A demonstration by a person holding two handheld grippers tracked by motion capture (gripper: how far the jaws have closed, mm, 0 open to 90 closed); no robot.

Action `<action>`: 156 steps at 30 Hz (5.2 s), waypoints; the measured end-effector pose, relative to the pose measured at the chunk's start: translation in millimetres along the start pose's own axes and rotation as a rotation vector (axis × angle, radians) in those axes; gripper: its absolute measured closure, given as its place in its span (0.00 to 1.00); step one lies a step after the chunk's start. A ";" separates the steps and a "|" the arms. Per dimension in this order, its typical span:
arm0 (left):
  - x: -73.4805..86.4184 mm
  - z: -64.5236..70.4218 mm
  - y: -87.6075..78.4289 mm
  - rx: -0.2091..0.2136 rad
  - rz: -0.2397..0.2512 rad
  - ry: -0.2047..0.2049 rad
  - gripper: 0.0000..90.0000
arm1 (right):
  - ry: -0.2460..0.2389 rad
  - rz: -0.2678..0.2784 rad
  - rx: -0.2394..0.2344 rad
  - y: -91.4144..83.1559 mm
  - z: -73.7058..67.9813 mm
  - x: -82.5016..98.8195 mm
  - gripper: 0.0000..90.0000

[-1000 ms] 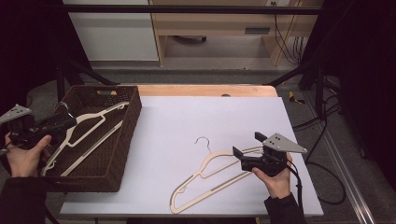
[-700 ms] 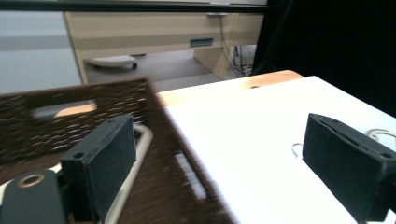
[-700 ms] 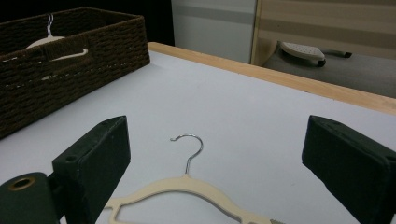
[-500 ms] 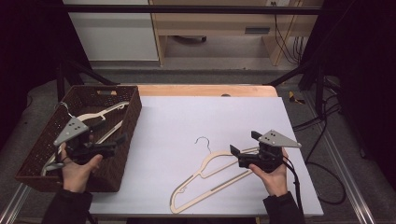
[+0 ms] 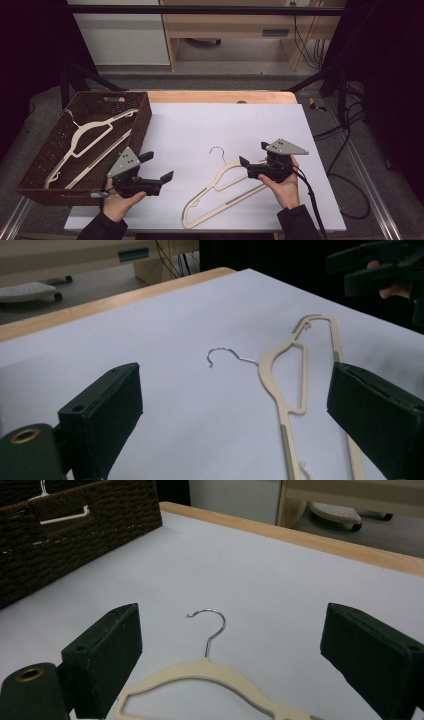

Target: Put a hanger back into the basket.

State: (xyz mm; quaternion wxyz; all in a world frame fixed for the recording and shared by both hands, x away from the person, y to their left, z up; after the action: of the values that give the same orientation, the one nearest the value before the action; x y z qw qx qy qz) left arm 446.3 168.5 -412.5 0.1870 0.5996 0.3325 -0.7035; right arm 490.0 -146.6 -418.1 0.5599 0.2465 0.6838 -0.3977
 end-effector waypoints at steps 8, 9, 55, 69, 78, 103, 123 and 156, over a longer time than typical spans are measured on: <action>27.3 8.2 18.8 0.036 -0.074 -0.004 0.09 | -0.011 -0.066 0.008 21.4 -5.0 13.8 0.16; 28.8 8.0 19.3 0.037 -0.074 -0.008 0.09 | -0.017 -0.075 0.001 24.6 -5.8 15.3 0.17; 59.2 12.5 31.2 0.076 -0.181 0.017 0.09 | -0.022 -0.522 0.042 128.2 -18.5 65.1 0.98; 60.8 16.3 54.3 0.117 -0.222 -0.033 0.12 | -0.027 -0.488 0.042 123.8 -19.4 59.9 0.99; 51.5 29.4 95.3 0.175 -0.255 -0.054 0.17 | -0.051 -0.426 0.039 114.0 -22.1 47.3 0.99; 64.3 54.0 163.4 0.280 -0.396 -0.091 0.70 | -0.062 -0.338 0.008 97.3 -24.5 32.1 0.99; 49.3 66.8 152.1 0.275 -0.359 -0.158 0.85 | -0.054 -0.197 -0.019 54.8 -23.0 3.4 0.77; -2.5 77.0 85.3 0.331 -0.214 -0.042 0.96 | -0.003 0.089 0.017 -62.7 20.9 2.2 0.09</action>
State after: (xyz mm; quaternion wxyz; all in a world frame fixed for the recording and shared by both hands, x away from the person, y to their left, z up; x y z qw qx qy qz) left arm 447.8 54.4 -426.3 0.0168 0.5685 0.2700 -0.7769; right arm 452.4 -199.2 -404.6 0.5759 0.2810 0.6680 -0.3784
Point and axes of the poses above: each handheld gripper's, and its own axes: y roughly forward along the jaws, x roughly out of its underside, z roughly to its right, the point moved 6 cm from there along y, roughly forward along the jaws, and after that the axes turned 9 degrees about z, right-handed, at the moved point
